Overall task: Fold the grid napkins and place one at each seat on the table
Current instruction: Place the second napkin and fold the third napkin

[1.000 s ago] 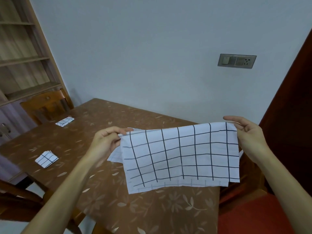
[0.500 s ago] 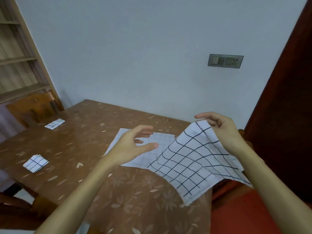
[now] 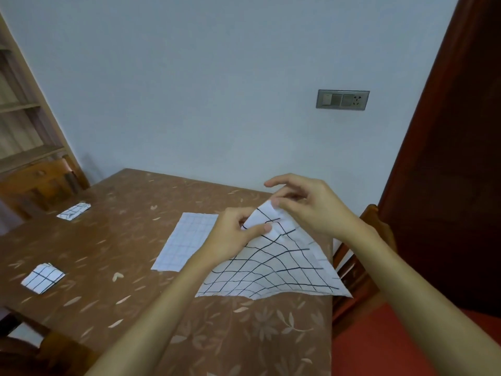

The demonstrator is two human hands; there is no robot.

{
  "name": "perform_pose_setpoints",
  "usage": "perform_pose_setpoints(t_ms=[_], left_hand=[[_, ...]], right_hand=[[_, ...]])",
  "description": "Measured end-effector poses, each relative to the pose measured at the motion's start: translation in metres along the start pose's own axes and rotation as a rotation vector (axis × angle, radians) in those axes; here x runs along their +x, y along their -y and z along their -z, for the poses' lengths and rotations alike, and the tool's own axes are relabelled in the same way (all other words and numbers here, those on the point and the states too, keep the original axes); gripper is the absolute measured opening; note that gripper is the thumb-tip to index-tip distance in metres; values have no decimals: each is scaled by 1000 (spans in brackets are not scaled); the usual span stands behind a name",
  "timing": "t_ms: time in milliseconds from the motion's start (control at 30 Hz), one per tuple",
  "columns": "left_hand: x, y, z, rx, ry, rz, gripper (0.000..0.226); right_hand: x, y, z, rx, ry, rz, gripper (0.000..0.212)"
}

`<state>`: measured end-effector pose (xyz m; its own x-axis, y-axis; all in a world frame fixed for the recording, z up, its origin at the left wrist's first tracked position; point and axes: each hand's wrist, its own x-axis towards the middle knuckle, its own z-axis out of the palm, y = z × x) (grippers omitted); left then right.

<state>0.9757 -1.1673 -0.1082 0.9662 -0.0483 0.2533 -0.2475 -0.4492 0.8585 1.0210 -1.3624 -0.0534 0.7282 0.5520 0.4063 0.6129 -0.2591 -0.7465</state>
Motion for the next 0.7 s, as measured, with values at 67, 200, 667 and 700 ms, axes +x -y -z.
perform_pose_setpoints(t_ms=[67,200,667,700], left_hand=[[-2,0,8,-23,-62,14,14],[-6,-3,25,-156,-224,59,13],[-10,-12,64,-617,-407,250,22],[-9,-12,65,-635,-405,262,22]], right_hand=[[-2,-4,2,32,-50,-40,24],[-12,-16,8,-39,-3,-165,42],[-33,-58,8,350,101,-237,57],[-32,-60,3,364,76,-241,44]])
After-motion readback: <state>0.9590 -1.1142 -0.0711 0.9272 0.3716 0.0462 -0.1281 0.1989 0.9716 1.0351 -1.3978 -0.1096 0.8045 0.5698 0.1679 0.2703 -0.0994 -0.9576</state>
